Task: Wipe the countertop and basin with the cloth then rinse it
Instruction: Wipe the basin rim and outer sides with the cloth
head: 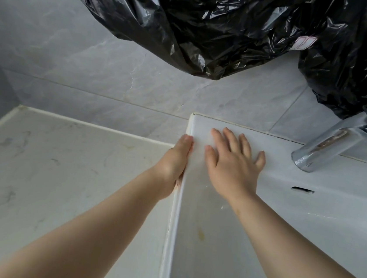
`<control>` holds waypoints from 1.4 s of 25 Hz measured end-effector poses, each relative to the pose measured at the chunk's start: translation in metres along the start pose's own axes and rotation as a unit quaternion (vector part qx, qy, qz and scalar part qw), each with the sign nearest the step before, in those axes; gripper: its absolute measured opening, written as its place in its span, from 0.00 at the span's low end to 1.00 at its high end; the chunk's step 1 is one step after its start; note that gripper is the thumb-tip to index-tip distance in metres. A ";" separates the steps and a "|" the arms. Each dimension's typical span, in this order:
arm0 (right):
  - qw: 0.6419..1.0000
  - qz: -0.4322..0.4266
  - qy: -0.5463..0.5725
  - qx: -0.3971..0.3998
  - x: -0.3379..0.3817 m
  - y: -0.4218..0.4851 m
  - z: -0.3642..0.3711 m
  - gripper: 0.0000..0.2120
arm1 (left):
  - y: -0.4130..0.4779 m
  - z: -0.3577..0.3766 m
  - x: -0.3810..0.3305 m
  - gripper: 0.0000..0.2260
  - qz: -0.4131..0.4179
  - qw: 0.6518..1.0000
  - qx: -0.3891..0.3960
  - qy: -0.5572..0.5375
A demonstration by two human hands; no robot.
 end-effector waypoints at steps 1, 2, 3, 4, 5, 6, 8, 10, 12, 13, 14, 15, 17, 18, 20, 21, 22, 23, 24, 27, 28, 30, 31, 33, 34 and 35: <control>1.000 0.001 0.001 0.002 0.000 0.000 0.000 0.23 | 0.001 0.001 -0.001 0.24 -0.010 1.000 -0.018 0.005; 1.000 0.002 0.001 0.003 0.000 -0.001 0.000 0.23 | 0.001 0.002 0.004 0.25 -0.022 1.000 -0.015 -0.003; 1.000 0.002 -0.001 0.003 0.000 -0.001 0.000 0.23 | -0.003 0.002 0.013 0.25 -0.027 1.000 -0.002 -0.003; 1.000 0.002 -0.002 0.002 0.000 -0.002 0.001 0.23 | -0.013 0.003 0.022 0.25 -0.027 1.000 0.002 0.009; 1.000 0.003 -0.003 0.000 0.000 -0.001 0.001 0.23 | -0.024 0.004 0.026 0.25 -0.027 0.999 0.001 0.018; 1.000 0.003 -0.006 -0.002 0.000 -0.001 0.002 0.23 | -0.027 0.004 0.025 0.23 -0.013 1.000 -0.006 0.010; 1.000 0.005 -0.008 -0.003 -0.001 0.000 0.001 0.23 | -0.018 0.006 0.010 0.18 0.011 1.000 -0.011 0.017; 1.000 0.005 -0.007 -0.001 -0.001 0.000 0.000 0.23 | 0.002 0.002 -0.005 0.18 0.023 0.999 -0.003 0.033; 1.000 0.002 -0.004 0.005 -0.001 0.000 0.001 0.23 | 0.007 0.009 -0.015 0.22 -0.014 1.000 0.013 0.017; 1.000 0.000 -0.004 0.006 0.000 0.000 0.001 0.23 | 0.004 0.009 -0.014 0.24 -0.027 0.999 0.022 0.011; 1.000 -0.002 -0.005 0.004 0.000 -0.001 0.001 0.23 | -0.007 0.009 -0.006 0.25 -0.036 0.999 0.031 -0.005; 1.000 -0.002 -0.007 0.001 0.000 -0.002 0.001 0.23 | -0.023 0.010 0.003 0.25 -0.044 0.998 0.037 -0.005; 1.000 0.002 -0.008 -0.003 -0.001 0.000 -0.001 0.23 | -0.049 0.015 0.018 0.22 -0.028 0.999 0.040 -0.004; 1.000 0.005 -0.007 0.001 0.000 0.000 0.000 0.23 | -0.054 0.016 0.023 0.21 -0.017 0.999 0.037 -0.005; 1.000 0.007 -0.008 0.011 0.000 0.001 0.000 0.23 | -0.045 0.016 0.022 0.20 -0.002 0.999 0.032 0.010; 1.000 0.006 -0.007 0.020 0.000 0.001 -0.001 0.23 | -0.035 0.016 0.018 0.21 -0.012 0.999 0.030 0.003; 0.999 0.006 -0.005 0.033 0.000 0.000 -0.002 0.23 | -0.031 0.016 0.013 0.22 -0.021 0.999 0.033 -0.011; 0.999 0.003 -0.004 0.049 -0.001 0.000 -0.002 0.23 | -0.030 0.015 0.012 0.23 -0.020 0.998 0.047 -0.025; 0.998 -0.001 -0.003 0.065 -0.001 0.000 -0.003 0.23 | -0.033 0.015 0.013 0.23 -0.022 0.998 0.051 -0.029; 0.997 -0.009 -0.004 0.081 -0.002 0.000 -0.001 0.24 | -0.072 0.019 0.031 0.21 0.001 0.999 0.037 -0.018; 0.997 -0.009 -0.007 0.076 -0.002 0.000 -0.001 0.24 | -0.084 0.023 0.037 0.21 0.008 0.999 0.042 -0.009; 0.997 -0.007 -0.008 0.080 -0.001 -0.001 -0.001 0.24 | -0.071 0.020 0.037 0.21 -0.006 0.999 0.032 -0.027; 0.996 -0.006 -0.008 0.090 0.000 -0.002 -0.002 0.24 | -0.059 0.018 0.033 0.22 -0.025 0.999 0.030 -0.025; 0.994 -0.011 0.003 0.111 0.005 -0.007 -0.003 0.25 | -0.043 0.017 0.023 0.26 -0.051 0.996 0.050 -0.054; 0.993 -0.021 0.018 0.114 0.008 -0.014 -0.002 0.25 | -0.041 0.016 0.020 0.26 -0.049 0.997 0.037 -0.053; 0.992 -0.038 0.046 0.110 0.010 -0.025 -0.001 0.25 | -0.042 0.019 0.020 0.26 -0.053 0.997 0.035 -0.053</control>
Point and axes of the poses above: each hand's wrist, its own y-axis towards the middle knuckle, its own z-axis out of the palm, x = y × z, the point moved 5 cm from there along y, towards the middle knuckle, and after that the axes turned 4 degrees about x, right-handed, at the moved point
